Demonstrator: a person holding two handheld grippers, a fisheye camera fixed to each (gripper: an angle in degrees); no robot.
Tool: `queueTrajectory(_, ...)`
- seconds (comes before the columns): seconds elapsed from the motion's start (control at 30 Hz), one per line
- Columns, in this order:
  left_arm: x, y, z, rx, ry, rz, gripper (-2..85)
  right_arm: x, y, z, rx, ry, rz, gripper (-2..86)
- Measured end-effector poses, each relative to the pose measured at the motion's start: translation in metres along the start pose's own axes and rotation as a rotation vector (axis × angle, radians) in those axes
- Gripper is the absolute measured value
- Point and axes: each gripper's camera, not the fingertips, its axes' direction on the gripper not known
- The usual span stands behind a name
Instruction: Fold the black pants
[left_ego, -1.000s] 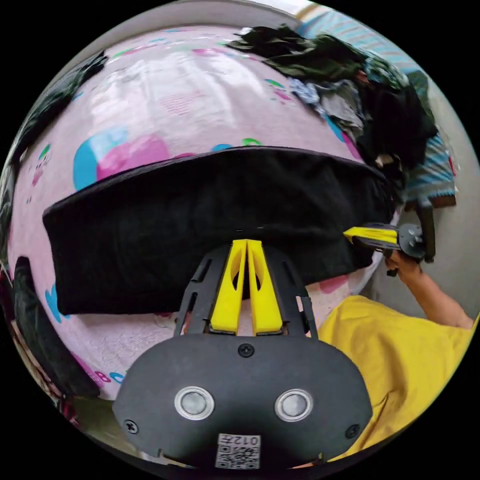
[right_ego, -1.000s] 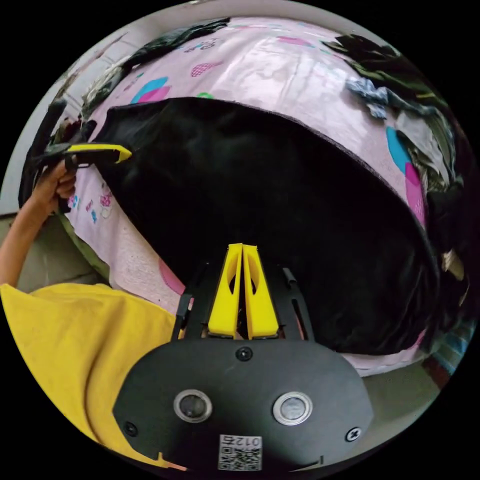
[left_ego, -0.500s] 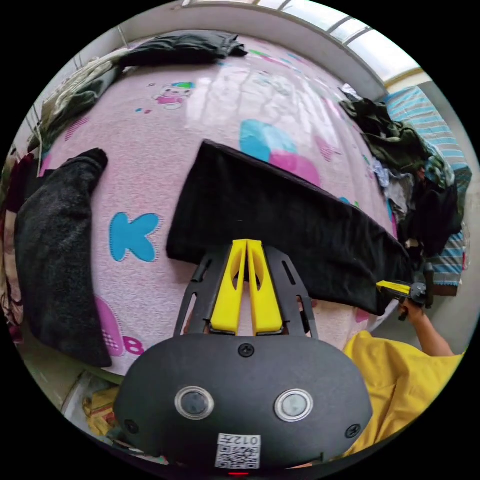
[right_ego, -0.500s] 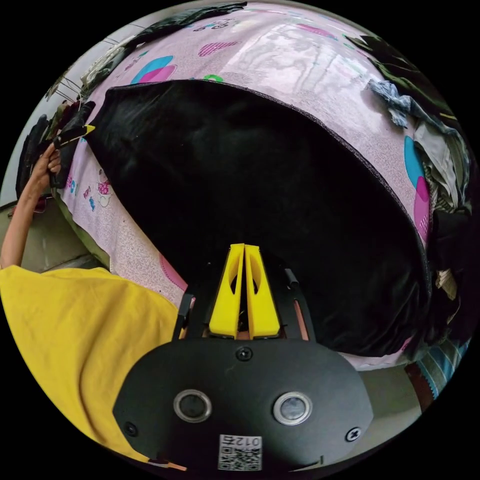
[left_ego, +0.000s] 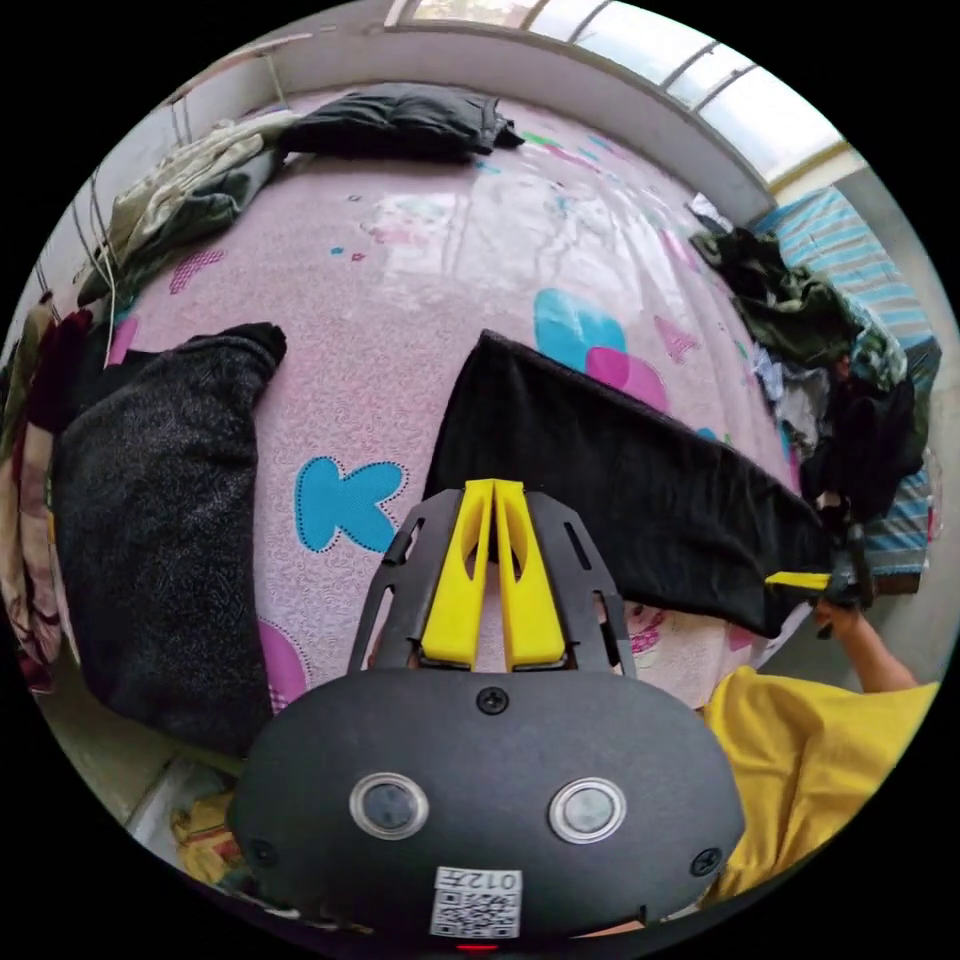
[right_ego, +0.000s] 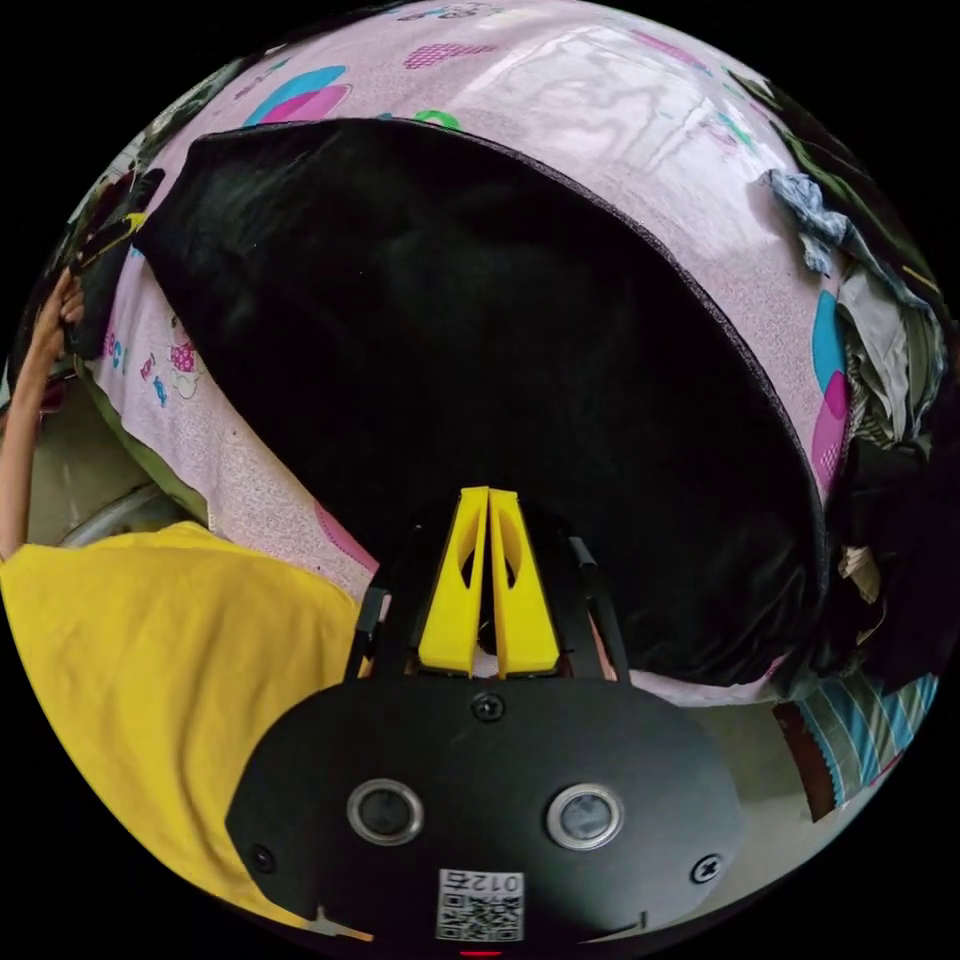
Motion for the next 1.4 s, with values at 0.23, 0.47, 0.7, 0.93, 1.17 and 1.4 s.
queueTrajectory(0.23, -0.053, 0.026, -0.029, 0.015, 0.04, -0.142, 1.2, -0.082, -0.083, -0.087, 0.322, 0.057, -0.312, 1.2)
queueTrajectory(0.47, -0.109, 0.087, -0.061, 0.125, 0.285, -0.377, 8.3, -0.197, -0.257, -0.119, 0.362, -0.068, -0.724, 6.6)
queueTrajectory(0.7, -0.129, 0.107, -0.058, 0.165, 0.353, -0.456, 12.4, -0.254, -0.375, -0.099, 0.271, -0.154, -0.839, 8.9)
queueTrajectory(0.93, -0.137, 0.117, -0.057, 0.158, 0.319, -0.475, 12.7, -0.275, -0.432, -0.074, 0.224, -0.132, -0.892, 9.8)
queueTrajectory(1.17, -0.127, 0.134, -0.053, 0.171, 0.313, -0.44, 12.4, -0.273, -0.467, -0.052, 0.124, -0.136, -0.926, 8.1)
queueTrajectory(1.4, -0.106, 0.153, -0.038, 0.185, 0.21, -0.475, 8.6, -0.253, -0.487, -0.048, 0.063, -0.204, -0.94, 5.1)
